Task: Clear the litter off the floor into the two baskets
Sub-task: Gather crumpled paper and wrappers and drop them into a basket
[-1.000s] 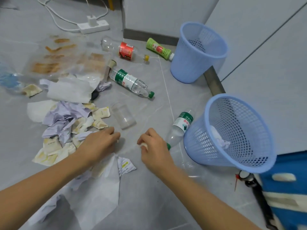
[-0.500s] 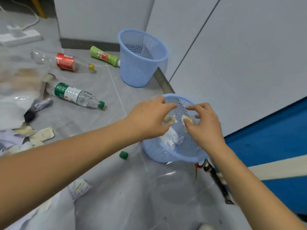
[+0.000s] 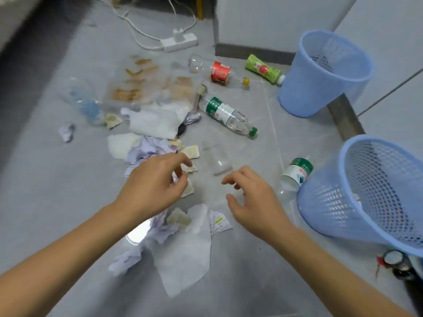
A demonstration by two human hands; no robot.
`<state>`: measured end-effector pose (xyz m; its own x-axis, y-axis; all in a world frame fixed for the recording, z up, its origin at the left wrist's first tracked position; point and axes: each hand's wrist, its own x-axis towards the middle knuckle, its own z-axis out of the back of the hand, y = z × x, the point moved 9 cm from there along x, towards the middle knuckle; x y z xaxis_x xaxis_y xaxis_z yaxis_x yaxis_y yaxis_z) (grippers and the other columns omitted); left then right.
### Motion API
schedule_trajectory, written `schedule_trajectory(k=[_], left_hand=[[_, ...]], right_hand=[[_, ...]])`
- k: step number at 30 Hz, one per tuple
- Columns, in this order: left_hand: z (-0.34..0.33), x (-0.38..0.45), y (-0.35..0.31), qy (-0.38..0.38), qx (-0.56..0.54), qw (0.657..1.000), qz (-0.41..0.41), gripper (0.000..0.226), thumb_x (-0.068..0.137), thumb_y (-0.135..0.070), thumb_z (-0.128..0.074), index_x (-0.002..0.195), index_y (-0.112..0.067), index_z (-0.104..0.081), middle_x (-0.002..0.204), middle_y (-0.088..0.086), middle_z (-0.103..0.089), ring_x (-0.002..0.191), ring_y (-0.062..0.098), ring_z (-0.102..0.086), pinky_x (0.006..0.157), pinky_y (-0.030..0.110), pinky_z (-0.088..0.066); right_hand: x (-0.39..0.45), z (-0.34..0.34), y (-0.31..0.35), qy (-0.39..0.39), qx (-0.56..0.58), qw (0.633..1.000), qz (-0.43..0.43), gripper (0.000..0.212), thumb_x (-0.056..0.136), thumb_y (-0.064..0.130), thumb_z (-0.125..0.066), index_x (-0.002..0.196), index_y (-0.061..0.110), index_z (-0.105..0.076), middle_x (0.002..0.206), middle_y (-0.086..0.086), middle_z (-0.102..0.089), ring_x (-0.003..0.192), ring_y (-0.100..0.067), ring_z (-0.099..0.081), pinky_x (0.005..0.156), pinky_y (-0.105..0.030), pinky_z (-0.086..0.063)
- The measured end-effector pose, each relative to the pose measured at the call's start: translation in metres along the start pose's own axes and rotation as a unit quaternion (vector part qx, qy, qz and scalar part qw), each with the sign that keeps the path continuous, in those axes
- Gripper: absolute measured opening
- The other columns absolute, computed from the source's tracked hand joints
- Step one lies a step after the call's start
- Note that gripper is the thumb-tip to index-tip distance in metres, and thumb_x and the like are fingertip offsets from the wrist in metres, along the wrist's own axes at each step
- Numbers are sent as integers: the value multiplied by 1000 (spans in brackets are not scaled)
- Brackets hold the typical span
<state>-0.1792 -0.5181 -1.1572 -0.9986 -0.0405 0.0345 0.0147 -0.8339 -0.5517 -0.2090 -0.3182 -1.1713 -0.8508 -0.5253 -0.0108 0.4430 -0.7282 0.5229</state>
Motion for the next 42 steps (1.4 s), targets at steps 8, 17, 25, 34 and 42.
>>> schedule_trajectory(k=[8, 17, 25, 34, 42], left_hand=[[-17, -127, 87, -28, 45, 990, 128, 18, 90, -42, -52, 104, -36, -61, 94, -19, -54, 96, 11, -53, 60, 32, -49], [-68, -201, 118, 68, 104, 956, 266, 48, 78, -72, -58, 117, -46, -46, 107, -14, -40, 98, 13, -50, 57, 31, -49], [-82, -195, 114, 78, 74, 971, 215, 31, 90, -53, -62, 118, -40, -54, 106, -15, -46, 94, 15, -54, 56, 34, -51], [-61, -179, 123, 17, 39, 967, 252, 33, 86, -62, -63, 108, -38, -55, 105, -18, -64, 94, 19, -66, 65, 34, -50], [-25, -122, 88, -36, 6, 979, 200, 30, 85, -55, -68, 106, -38, -55, 89, -17, -62, 80, 19, -61, 60, 33, -45]], right_hand=[[-8, -115, 12, 220, -84, 971, 43, 58, 84, 32, -69, 137, 37, -46, 128, 10, -40, 118, -19, -43, 88, -36, -51], [-4, -151, 55, 194, -111, 961, 162, 69, 80, 43, -70, 143, 37, -42, 138, 1, -41, 120, -25, -44, 92, -44, -49], [4, -196, 83, 217, -84, 952, 198, 51, 73, -2, -72, 118, 21, -60, 121, -7, -46, 99, -27, -46, 58, -31, -32], [18, -191, 69, 217, -21, 962, 165, 25, 76, 0, -64, 98, 11, -64, 89, -10, -60, 80, -33, -57, 63, -35, -37], [27, -91, 50, 146, 111, 978, 100, 20, 75, 7, -65, 88, 21, -59, 75, 5, -60, 69, -18, -52, 60, -32, -44]])
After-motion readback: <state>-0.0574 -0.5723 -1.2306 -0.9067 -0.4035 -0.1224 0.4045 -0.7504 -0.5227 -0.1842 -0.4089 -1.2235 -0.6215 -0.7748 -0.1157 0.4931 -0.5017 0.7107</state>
